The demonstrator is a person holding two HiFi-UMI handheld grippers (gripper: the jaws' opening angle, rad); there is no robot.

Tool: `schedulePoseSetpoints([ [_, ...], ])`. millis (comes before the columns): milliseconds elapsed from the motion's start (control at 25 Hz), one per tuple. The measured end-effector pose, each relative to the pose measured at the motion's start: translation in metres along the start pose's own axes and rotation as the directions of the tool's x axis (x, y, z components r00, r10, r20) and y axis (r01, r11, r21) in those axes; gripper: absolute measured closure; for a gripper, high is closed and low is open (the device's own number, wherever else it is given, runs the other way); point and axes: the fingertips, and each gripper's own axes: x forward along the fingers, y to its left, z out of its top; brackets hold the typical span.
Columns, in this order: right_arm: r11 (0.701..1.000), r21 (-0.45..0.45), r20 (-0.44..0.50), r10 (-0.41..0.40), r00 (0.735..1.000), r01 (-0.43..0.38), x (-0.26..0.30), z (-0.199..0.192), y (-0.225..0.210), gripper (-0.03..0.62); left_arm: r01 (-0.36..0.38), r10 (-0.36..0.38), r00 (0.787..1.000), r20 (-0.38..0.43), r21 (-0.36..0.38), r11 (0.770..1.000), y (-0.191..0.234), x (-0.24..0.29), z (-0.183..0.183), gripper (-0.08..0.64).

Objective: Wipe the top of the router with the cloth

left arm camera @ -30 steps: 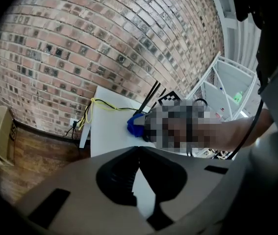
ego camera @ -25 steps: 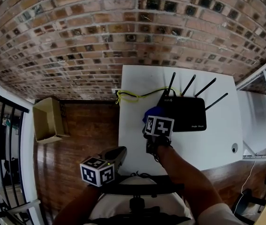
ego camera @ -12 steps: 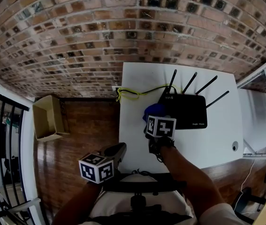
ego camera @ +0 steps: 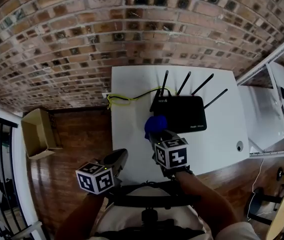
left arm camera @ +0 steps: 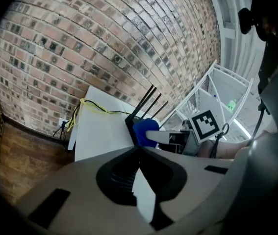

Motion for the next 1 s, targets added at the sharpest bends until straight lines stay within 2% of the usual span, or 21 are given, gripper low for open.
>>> schedulePoseSetpoints([
  [160, 0.997, -0.054, 0.012, -0.053, 0.998, 0.054, -0.028, -0.01, -0.021, 0.464, 0.077, -0.077, 0.997, 0.007, 0.02, 0.997, -0.025, 0.012, 0.001, 0.529],
  [360, 0.996, -0.04, 0.034, -0.082, 0.996, 0.083, -0.059, -0.027, -0.054, 0.463, 0.14, -0.14, 0.99, -0.006, 0.043, 0.989, -0.055, 0.031, -0.005, 0.529],
  [680, 0.999, -0.025, 0.045, -0.028, 0.999, 0.029, -0.107, -0.052, -0.121, 0.463, 0.083, -0.084, 0.996, 0.032, 0.032, 0.996, -0.104, 0.059, -0.021, 0.531],
  [840, 0.999, -0.039, 0.051, -0.018, 0.999, 0.02, -0.142, -0.065, -0.178, 0.464, 0.067, -0.067, 0.996, 0.055, 0.012, 0.998, -0.154, 0.091, -0.038, 0.531],
  [1000, 1.0, -0.023, 0.052, -0.007, 0.999, 0.008, -0.172, -0.085, -0.238, 0.463, 0.071, -0.073, 0.996, 0.052, 0.039, 0.997, -0.21, 0.125, -0.061, 0.531],
])
